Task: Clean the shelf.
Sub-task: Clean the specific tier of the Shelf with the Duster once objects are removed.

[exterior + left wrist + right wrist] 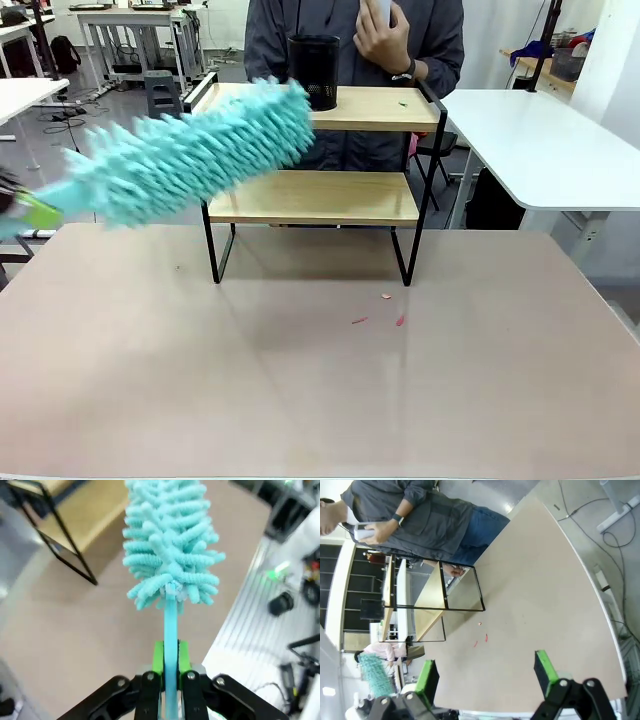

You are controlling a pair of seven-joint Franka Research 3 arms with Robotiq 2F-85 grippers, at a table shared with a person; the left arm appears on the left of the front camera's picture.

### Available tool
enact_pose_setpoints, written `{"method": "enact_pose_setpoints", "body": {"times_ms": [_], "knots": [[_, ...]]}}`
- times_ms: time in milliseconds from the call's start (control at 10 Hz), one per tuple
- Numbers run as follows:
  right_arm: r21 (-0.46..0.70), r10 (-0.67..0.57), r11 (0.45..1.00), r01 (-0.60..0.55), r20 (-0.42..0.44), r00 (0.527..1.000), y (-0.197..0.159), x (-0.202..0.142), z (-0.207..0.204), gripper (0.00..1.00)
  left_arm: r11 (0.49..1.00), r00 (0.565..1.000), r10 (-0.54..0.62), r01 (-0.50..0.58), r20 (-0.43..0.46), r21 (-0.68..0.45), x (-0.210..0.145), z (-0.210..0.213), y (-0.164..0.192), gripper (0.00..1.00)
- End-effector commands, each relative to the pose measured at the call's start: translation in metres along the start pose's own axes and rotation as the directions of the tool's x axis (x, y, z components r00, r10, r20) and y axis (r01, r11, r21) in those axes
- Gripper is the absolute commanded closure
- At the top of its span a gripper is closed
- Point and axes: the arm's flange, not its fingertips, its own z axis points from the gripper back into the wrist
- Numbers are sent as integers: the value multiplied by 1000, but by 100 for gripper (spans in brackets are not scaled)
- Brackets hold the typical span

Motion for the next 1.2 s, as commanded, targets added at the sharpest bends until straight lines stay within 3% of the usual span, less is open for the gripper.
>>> {"method": "enact_pose_setpoints", "body": {"times_ms": [0, 100, 200, 300, 500, 600, 700, 800, 1100], "knots": [[21, 20, 1000, -20, 11, 1000, 1, -1, -1, 0, 997, 962, 66, -57, 265, -41, -76, 27, -7, 88], [21, 20, 1000, -20, 11, 1000, 1, -1, -1, 0, 964, 919, 246, -264, 309, 17, -93, 34, 6, 88], [21, 20, 1000, -20, 11, 1000, 1, -1, -1, 0, 896, 853, 418, -444, 312, 15, -102, 37, 24, 88], [21, 20, 1000, -20, 11, 1000, 1, -1, -1, 0, 781, 753, 587, -623, 296, 35, -109, 36, 45, 88], [21, 20, 1000, -20, 11, 1000, 1, -1, -1, 0, 522, 536, 823, -844, 188, 125, -117, 17, 87, 88], [21, 20, 1000, -20, 11, 1000, 1, -1, -1, 0, 488, 504, 853, -862, 134, 138, -113, 4, 99, 88], [21, 20, 1000, -20, 11, 1000, 1, -1, -1, 0, 490, 503, 863, -859, 59, 148, -107, -10, 110, 88], [21, 20, 1000, -20, 11, 1000, 1, -1, -1, 0, 606, 622, 765, -783, 170, 136, -125, 50, 111, 88], [21, 20, 1000, -20, 11, 1000, 1, -1, -1, 0, 606, 622, 765, -783, 170, 136, -125, 50, 111, 88]]}}
